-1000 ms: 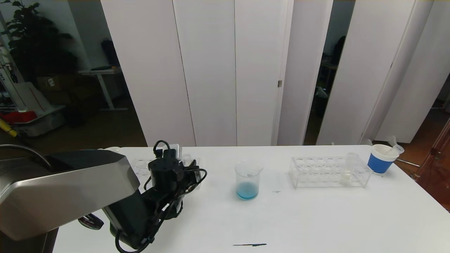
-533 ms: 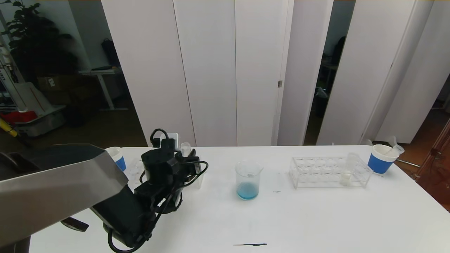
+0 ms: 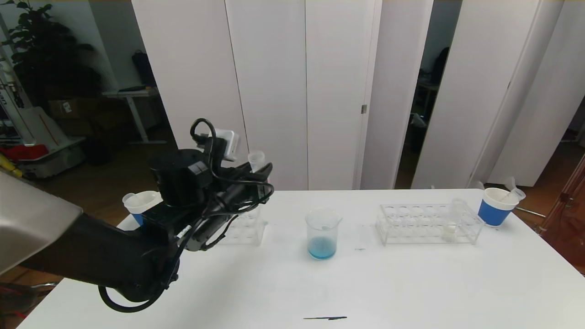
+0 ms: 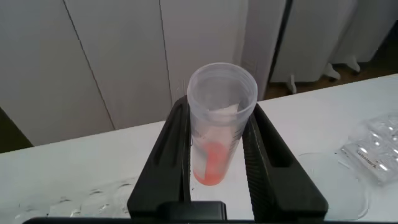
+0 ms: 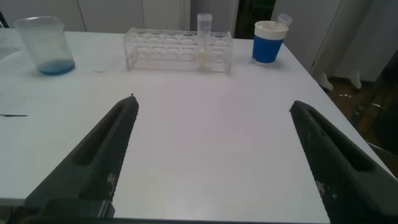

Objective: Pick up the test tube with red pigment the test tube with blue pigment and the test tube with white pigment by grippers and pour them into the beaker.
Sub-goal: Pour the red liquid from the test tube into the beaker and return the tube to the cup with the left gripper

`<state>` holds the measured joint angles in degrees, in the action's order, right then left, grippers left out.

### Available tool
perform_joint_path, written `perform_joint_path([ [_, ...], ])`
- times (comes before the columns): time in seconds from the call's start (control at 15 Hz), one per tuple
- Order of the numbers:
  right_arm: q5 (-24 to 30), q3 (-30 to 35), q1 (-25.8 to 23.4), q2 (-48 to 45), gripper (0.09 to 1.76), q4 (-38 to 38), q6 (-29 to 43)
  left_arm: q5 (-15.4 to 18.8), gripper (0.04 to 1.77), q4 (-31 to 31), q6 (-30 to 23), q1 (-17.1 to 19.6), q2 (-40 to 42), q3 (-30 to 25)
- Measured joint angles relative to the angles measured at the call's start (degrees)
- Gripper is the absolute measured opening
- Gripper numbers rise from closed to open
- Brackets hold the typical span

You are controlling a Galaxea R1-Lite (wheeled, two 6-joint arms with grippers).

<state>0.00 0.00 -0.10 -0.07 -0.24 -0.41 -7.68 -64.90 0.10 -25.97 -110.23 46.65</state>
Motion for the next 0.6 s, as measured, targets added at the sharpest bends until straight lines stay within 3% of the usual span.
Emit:
perform_joint_path([
  [0.2, -0.02, 0.00, 0.00, 0.00, 1.75, 0.02, 0.00, 11.06, 0.58, 4.74, 2.46, -0.33, 3.10, 5.63],
  [0.6, 0.00, 0.00, 0.00, 0.00, 1.75, 0.02, 0.00, 25.72, 0.58, 5.36, 21.09, 0.39, 0.15, 10.56],
])
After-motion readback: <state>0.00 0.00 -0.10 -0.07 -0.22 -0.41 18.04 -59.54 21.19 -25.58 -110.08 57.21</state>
